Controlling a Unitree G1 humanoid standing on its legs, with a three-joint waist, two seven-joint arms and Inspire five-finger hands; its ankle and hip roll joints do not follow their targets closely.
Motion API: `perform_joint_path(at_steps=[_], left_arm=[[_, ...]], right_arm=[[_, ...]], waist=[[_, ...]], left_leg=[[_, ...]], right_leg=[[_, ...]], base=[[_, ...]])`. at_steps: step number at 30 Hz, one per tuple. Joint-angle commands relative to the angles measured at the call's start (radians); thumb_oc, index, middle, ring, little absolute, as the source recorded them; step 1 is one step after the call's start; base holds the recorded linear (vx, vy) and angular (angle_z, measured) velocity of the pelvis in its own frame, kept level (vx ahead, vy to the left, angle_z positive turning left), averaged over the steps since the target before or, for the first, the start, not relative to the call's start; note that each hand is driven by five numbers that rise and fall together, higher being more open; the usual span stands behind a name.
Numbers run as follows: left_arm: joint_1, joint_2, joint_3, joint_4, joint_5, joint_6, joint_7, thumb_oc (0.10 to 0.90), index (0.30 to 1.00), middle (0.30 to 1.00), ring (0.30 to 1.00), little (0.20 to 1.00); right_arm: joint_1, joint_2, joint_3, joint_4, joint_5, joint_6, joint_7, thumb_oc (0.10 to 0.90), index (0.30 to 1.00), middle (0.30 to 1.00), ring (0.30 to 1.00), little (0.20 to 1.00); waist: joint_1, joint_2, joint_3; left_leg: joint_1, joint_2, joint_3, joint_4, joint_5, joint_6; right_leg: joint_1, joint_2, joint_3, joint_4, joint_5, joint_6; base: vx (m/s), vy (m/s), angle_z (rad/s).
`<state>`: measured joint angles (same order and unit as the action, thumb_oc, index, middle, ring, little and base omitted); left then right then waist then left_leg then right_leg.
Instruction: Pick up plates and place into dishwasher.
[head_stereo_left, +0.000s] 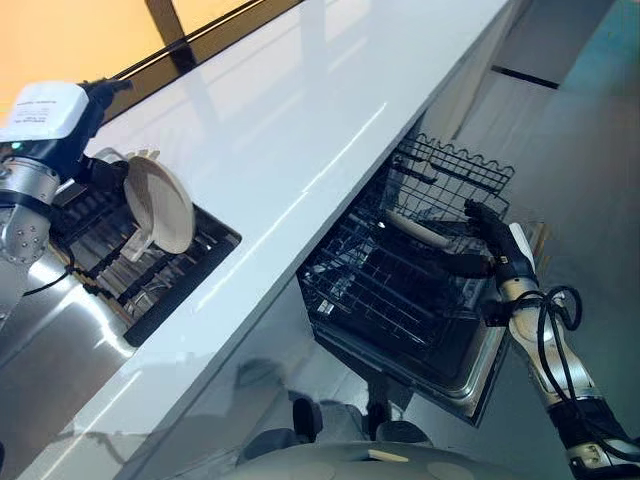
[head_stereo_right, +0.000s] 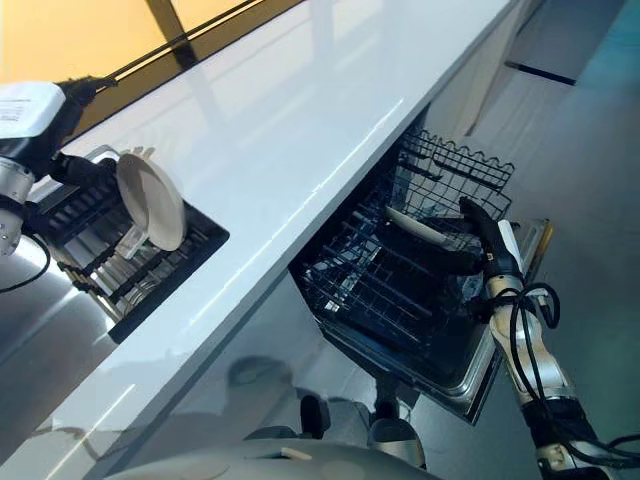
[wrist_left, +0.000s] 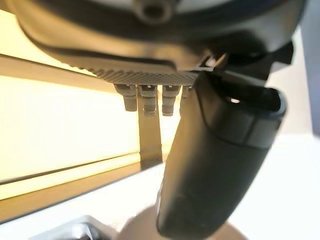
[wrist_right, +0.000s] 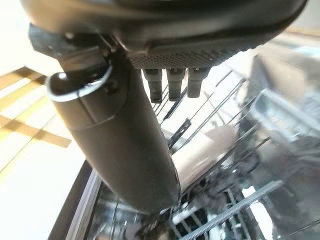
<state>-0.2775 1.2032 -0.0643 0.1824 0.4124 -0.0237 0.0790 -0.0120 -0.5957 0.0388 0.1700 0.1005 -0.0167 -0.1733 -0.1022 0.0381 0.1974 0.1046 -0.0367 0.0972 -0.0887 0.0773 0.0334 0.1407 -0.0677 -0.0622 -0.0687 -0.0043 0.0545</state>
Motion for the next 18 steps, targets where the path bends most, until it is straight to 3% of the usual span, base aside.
perform_joint_path(at_steps=[1,5,8,9,10,11,13,14,18], left_arm=[[-0.142,0.066,0.017,0.107,0.070,0.045,0.015,0.800,0.900,0.900,0.900,0.900],[-0.159,0.062,-0.033,0.146,0.131,0.062,-0.064,0.800,0.900,0.900,0.900,0.900],[-0.181,0.049,-0.089,0.186,0.183,0.091,-0.192,0.800,0.900,0.900,0.900,0.900],[-0.197,0.038,-0.121,0.206,0.198,0.103,-0.281,0.644,0.766,0.766,0.766,0.744],[-0.202,0.036,-0.126,0.208,0.202,0.107,-0.291,0.572,0.705,0.705,0.705,0.672],[-0.211,0.029,-0.140,0.218,0.223,0.112,-0.334,0.432,0.585,0.585,0.585,0.532],[-0.228,0.027,-0.166,0.233,0.235,0.104,-0.386,0.259,0.436,0.436,0.436,0.359],[-0.238,0.027,-0.182,0.244,0.235,0.093,-0.411,0.100,0.300,0.300,0.300,0.200],[-0.285,0.044,-0.238,0.276,0.246,0.051,-0.412,0.100,0.300,0.300,0.300,0.200]], right_arm=[[-0.037,-0.065,-0.097,-0.125,0.027,-0.120,-0.005,0.800,0.900,0.900,0.900,0.900],[-0.028,-0.068,-0.092,-0.145,0.042,-0.117,-0.003,0.800,0.900,0.900,0.900,0.900],[-0.031,-0.070,-0.087,-0.162,0.060,-0.123,-0.001,0.800,0.900,0.900,0.900,0.900],[-0.042,-0.072,-0.078,-0.175,0.067,-0.122,-0.009,0.800,0.900,0.900,0.900,0.900],[-0.043,-0.071,-0.078,-0.176,0.068,-0.121,-0.010,0.800,0.900,0.900,0.900,0.900],[-0.050,-0.072,-0.073,-0.181,0.070,-0.119,-0.011,0.800,0.900,0.900,0.900,0.900],[-0.060,-0.076,-0.064,-0.190,0.074,-0.118,-0.012,0.800,0.900,0.900,0.900,0.900],[-0.065,-0.078,-0.060,-0.198,0.079,-0.114,-0.010,0.800,0.900,0.900,0.900,0.900],[-0.087,-0.095,-0.046,-0.218,0.105,-0.119,-0.013,0.800,0.900,0.900,0.900,0.900]], waist=[[-0.007,0.052,-0.081],[-0.017,0.056,-0.083],[-0.025,0.058,-0.078],[-0.028,0.061,-0.072],[-0.027,0.061,-0.072],[-0.027,0.063,-0.070],[-0.028,0.066,-0.068],[-0.028,0.067,-0.067],[-0.022,0.069,-0.062]], left_leg=[[0.049,-0.069,0.008,0.037,-0.184,0.028],[0.042,-0.070,0.017,0.034,-0.180,0.030],[0.037,-0.071,0.024,0.037,-0.181,0.032],[0.037,-0.072,0.026,0.037,-0.181,0.034],[0.037,-0.072,0.026,0.037,-0.181,0.034],[0.038,-0.072,0.027,0.038,-0.182,0.035],[0.037,-0.073,0.027,0.038,-0.182,0.036],[0.036,-0.073,0.027,0.040,-0.183,0.037],[0.029,-0.071,0.025,0.047,-0.185,0.042]], right_leg=[[-0.083,0.070,-0.029,0.097,-0.058,0.047],[-0.096,0.070,-0.012,0.106,-0.057,0.052],[-0.106,0.067,-0.007,0.116,-0.056,0.057],[-0.110,0.066,-0.007,0.120,-0.055,0.059],[-0.110,0.066,-0.008,0.121,-0.055,0.059],[-0.111,0.064,-0.008,0.124,-0.056,0.060],[-0.113,0.062,-0.008,0.131,-0.058,0.062],[-0.116,0.060,-0.008,0.140,-0.058,0.064],[-0.127,0.051,-0.009,0.172,-0.061,0.068]], base=[[0.00,0.063,-0.29],[0.01,0.055,-0.24],[0.00,0.051,-0.06],[-0.01,0.044,-0.03],[-0.01,0.045,-0.04],[0.00,0.000,0.00],[-0.01,0.033,-0.01],[-0.01,0.032,0.01],[-0.01,0.006,-0.06]])
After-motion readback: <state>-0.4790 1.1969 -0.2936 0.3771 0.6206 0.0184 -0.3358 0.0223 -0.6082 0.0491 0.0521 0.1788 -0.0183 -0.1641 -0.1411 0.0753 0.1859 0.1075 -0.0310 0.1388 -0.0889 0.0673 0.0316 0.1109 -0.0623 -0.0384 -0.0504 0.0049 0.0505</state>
